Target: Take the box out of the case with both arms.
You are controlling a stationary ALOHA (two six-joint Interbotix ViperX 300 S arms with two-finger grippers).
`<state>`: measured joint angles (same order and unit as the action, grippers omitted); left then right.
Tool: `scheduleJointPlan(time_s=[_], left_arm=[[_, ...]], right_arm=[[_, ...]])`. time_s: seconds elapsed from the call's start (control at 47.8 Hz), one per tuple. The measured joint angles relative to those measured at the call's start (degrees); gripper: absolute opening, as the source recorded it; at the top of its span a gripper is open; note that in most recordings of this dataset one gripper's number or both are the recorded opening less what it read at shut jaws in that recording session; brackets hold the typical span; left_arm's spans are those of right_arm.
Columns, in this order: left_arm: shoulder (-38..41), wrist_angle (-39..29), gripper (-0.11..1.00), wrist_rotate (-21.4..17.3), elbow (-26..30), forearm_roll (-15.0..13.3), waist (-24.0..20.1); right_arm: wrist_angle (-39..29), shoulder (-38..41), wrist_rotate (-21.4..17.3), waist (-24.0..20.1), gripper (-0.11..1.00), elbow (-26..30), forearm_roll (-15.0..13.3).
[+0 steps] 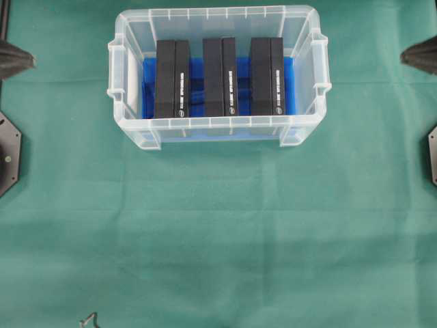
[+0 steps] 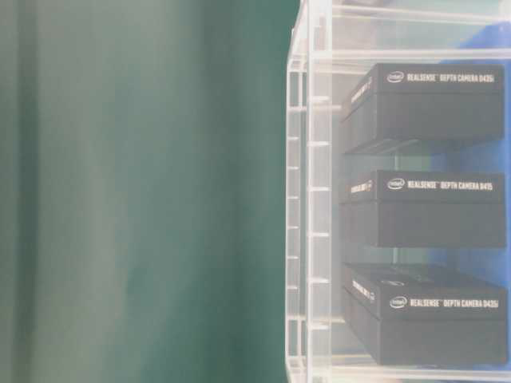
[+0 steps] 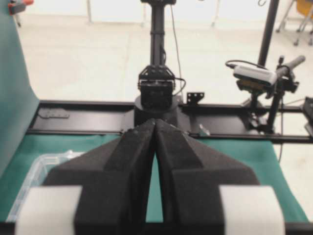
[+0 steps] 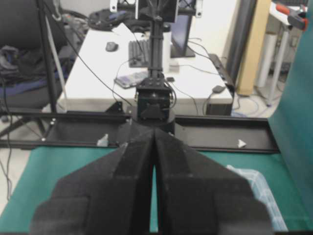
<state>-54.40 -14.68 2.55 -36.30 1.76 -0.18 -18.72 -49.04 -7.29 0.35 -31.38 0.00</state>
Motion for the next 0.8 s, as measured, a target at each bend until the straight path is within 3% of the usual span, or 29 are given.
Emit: scheduleJointPlan(time_s=[0.272,0.44,0.795], left_arm=[[1.8,-6.0,0.00,4.9,2.4,0.0,0.0],[2.1,-13.4,0.00,5.1,3.3,0.0,0.0],[5.4,-51.2,0.00,6.7,10.5,0.0,0.0]], right_arm=[[-5.7,1.2,-0.1,0.3,0.01,2.1,0.0],[-16.6,1.3,-2.2,0.4,0.01,2.7,0.0],[-53.8,4.0,-9.9,0.4,0.01,6.2,0.0]])
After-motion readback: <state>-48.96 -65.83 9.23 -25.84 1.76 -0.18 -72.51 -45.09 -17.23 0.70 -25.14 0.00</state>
